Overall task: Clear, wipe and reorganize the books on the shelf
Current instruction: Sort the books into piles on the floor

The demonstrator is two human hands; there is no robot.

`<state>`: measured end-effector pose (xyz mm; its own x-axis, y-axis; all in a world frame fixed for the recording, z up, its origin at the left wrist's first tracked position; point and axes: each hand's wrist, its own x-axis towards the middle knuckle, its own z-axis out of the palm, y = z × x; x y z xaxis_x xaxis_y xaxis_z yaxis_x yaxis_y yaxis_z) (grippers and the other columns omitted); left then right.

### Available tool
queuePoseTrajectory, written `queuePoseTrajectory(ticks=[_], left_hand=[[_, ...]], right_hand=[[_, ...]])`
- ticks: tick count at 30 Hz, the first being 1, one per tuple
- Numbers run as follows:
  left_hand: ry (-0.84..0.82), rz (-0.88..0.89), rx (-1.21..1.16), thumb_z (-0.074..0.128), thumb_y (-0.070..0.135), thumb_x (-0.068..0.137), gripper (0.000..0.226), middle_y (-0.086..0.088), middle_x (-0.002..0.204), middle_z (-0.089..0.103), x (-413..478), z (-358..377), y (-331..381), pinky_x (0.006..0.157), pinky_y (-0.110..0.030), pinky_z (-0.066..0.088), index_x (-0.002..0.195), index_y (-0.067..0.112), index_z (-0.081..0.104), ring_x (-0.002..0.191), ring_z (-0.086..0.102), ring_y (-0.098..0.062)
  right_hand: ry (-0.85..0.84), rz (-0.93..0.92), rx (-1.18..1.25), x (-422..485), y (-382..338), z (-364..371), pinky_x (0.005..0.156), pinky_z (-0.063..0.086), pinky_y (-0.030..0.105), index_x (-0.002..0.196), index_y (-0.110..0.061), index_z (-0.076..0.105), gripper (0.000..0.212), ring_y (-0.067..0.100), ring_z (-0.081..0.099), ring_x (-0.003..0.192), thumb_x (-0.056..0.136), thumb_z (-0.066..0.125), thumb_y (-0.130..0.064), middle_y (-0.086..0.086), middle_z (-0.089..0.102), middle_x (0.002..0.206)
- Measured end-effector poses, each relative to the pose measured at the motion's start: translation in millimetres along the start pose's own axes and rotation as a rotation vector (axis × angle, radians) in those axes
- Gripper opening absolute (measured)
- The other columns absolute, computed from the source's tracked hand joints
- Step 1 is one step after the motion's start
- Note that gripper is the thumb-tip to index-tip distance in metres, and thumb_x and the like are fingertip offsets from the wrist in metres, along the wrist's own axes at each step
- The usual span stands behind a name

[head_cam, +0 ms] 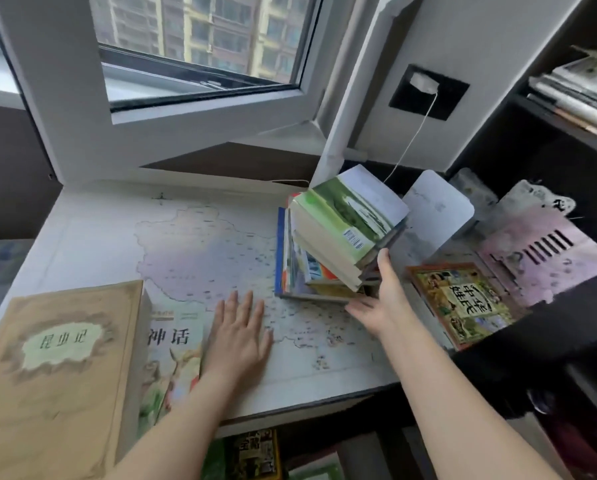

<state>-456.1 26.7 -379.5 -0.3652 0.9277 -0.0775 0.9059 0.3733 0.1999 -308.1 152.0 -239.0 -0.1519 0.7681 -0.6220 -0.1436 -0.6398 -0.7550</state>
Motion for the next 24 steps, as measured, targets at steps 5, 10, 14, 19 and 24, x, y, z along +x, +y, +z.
queuePoseTrajectory(ticks=[5, 10, 14, 19, 24], left_hand=[[0.082, 0.008, -0.055, 0.003, 0.056, 0.086, 0.077, -0.005, 0.157, 0.018, 2, 14, -2, 0.114, -0.035, -0.013, 0.149, 0.017, 0.026, 0.146, 0.006, -0.024], [0.094, 0.015, -0.06, -0.001, 0.057, 0.085, 0.076, -0.003, 0.156, 0.004, 5, 15, -2, 0.115, -0.038, -0.01, 0.15, 0.019, 0.012, 0.148, 0.003, -0.026], [0.093, 0.001, -0.061, -0.007, 0.058, 0.083, 0.078, -0.001, 0.157, -0.005, 4, 15, -3, 0.114, -0.038, -0.014, 0.151, 0.02, 0.004, 0.147, -0.007, -0.024], [0.097, 0.0, -0.153, -0.001, 0.054, 0.082, 0.08, 0.0, 0.159, 0.011, 5, 12, -5, 0.115, -0.033, -0.012, 0.151, 0.021, 0.022, 0.148, 0.001, -0.021], [0.244, -0.266, -0.899, 0.035, 0.034, 0.092, 0.051, -0.009, 0.134, 0.057, 6, -16, -5, 0.108, -0.031, 0.029, 0.131, 0.008, 0.056, 0.131, 0.046, -0.024]], right_hand=[[0.024, -0.001, -0.187, 26, -37, 14, 0.093, 0.051, 0.048, 0.091, -0.018, 0.064, 0.041, 0.029, 0.064, 0.092, 0.084, 0.061, -0.058, 0.011, 0.067, 0.102], [0.079, 0.058, -0.318, 32, -46, 17, 0.085, 0.052, 0.044, 0.09, -0.014, 0.063, 0.046, 0.029, 0.064, 0.091, 0.075, 0.072, -0.056, 0.011, 0.067, 0.099], [0.071, 0.071, -0.27, 28, -34, 13, 0.066, 0.052, 0.035, 0.09, -0.016, 0.064, 0.047, 0.024, 0.066, 0.081, 0.073, 0.073, -0.058, 0.008, 0.069, 0.089], [-0.044, 0.063, -0.183, 14, 23, -18, 0.077, 0.053, 0.038, 0.095, -0.018, 0.071, 0.042, 0.025, 0.066, 0.084, 0.076, 0.067, -0.056, 0.007, 0.074, 0.083], [-0.185, 0.016, 0.003, -18, 70, -36, 0.095, 0.046, 0.047, 0.092, -0.019, 0.075, 0.039, 0.027, 0.065, 0.095, 0.068, 0.063, -0.046, 0.007, 0.074, 0.095]])
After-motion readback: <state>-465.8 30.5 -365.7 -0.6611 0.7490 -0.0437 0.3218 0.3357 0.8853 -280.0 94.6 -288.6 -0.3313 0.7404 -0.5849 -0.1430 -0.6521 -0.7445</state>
